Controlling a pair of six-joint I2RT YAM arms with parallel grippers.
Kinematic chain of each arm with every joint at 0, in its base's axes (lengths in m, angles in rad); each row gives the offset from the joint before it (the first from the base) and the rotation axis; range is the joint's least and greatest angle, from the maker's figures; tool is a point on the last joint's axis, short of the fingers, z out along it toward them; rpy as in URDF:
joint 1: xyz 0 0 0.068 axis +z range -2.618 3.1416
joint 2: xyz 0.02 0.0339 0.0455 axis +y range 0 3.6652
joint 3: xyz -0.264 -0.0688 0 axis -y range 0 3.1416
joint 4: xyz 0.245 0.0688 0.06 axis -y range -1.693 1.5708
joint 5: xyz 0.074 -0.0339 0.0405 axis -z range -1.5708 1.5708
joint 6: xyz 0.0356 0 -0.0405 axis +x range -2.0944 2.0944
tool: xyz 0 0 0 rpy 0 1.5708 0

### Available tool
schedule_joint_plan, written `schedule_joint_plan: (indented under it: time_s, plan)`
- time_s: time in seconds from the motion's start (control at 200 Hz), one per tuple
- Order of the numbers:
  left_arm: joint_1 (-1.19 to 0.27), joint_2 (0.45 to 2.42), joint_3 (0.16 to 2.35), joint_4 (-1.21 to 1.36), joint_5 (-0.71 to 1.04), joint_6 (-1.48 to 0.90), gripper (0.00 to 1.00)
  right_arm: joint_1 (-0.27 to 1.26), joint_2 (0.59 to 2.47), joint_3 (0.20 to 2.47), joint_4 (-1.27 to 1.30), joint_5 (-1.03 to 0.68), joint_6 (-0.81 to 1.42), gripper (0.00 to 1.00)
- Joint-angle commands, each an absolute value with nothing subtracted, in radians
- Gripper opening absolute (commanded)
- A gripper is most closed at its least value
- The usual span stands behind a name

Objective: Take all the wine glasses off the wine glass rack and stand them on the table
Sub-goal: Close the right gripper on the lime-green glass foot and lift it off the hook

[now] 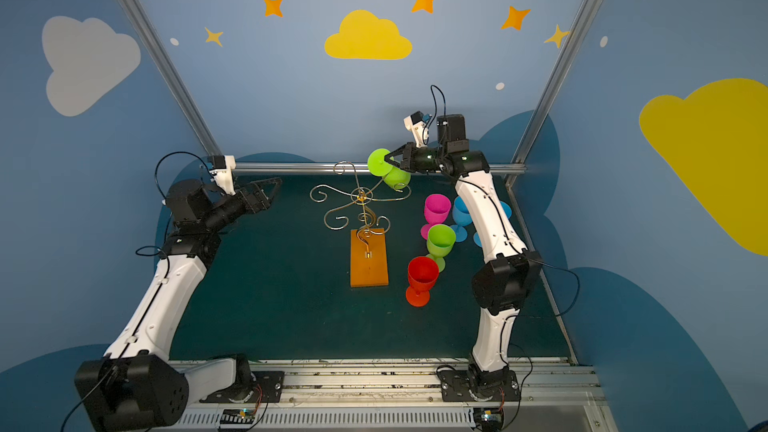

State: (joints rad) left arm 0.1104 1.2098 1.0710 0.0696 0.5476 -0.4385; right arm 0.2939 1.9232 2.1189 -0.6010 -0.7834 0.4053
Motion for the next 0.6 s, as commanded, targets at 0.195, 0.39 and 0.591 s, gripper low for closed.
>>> schedule_joint_plan:
  time_s: [0.195, 0.39, 0.591]
  plan:
    - [0.114, 1.191, 1.061, 0.091, 0.564, -0.44, 1.0, 0.262, 1.858, 1.991, -0.46, -0.845, 0.525, 0.0]
    - [0.114, 1.186, 1.06, 0.092, 0.564, -0.442, 1.0, 0.241, 1.813, 1.924, -0.358, -0.88, 0.609, 0.0]
    - [0.114, 1.181, 1.058, 0.093, 0.563, -0.445, 1.0, 0.238, 1.793, 1.907, -0.346, -0.915, 0.621, 0.0]
